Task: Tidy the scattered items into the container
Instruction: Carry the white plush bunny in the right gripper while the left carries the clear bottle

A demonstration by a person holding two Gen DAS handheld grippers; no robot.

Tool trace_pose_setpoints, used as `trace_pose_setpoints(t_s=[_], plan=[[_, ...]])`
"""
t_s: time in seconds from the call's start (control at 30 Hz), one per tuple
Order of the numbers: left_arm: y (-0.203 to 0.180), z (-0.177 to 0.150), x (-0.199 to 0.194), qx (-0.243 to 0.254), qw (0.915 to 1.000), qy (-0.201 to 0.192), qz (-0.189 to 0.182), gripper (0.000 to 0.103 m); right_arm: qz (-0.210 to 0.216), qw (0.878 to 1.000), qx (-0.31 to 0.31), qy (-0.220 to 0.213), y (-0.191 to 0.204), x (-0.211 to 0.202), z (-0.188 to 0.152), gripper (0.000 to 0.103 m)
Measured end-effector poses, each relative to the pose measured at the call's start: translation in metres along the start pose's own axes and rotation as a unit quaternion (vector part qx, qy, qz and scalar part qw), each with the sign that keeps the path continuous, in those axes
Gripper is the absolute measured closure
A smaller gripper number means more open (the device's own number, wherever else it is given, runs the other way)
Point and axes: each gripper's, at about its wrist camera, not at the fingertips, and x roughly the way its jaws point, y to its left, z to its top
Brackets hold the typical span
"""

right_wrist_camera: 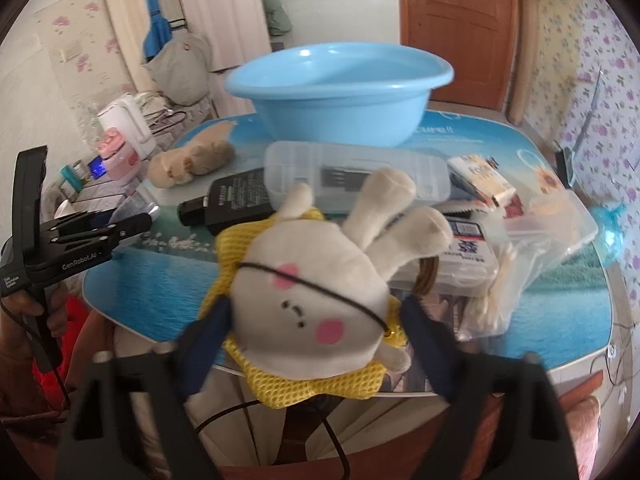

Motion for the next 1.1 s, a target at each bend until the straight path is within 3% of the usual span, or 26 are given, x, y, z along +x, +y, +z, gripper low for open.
trace_pose_setpoints(t_s=[0.23, 0.53, 0.8, 1.1], plan=[[-0.023, 0.009, -0.019, 0.023, 0.999, -0.028, -0.027, 0.063, 0.025, 1.0, 0.003, -0.009, -0.004, -0.007, 0.0, 0.04], [-0.042, 0.015, -0.032, 0.045, 0.9973, -0.043, -0.039, 0.064, 0.066, 0.995, -0.011, -0.067, 0.001, -0.035, 0.006, 0.041], [-0.042, 0.017, -0.029, 0.044, 0.9972, -0.048, -0.037, 0.064, 0.065, 0.995, 0.011, -0.073, -0.01, -0.037, 0.007, 0.041], [-0.044, 0.011, 0.002, 0.048, 0.9979, -0.023, -0.035, 0.064, 0.049, 0.994, 0.019, -0.095, -0.018, -0.049, 0.01, 0.04]])
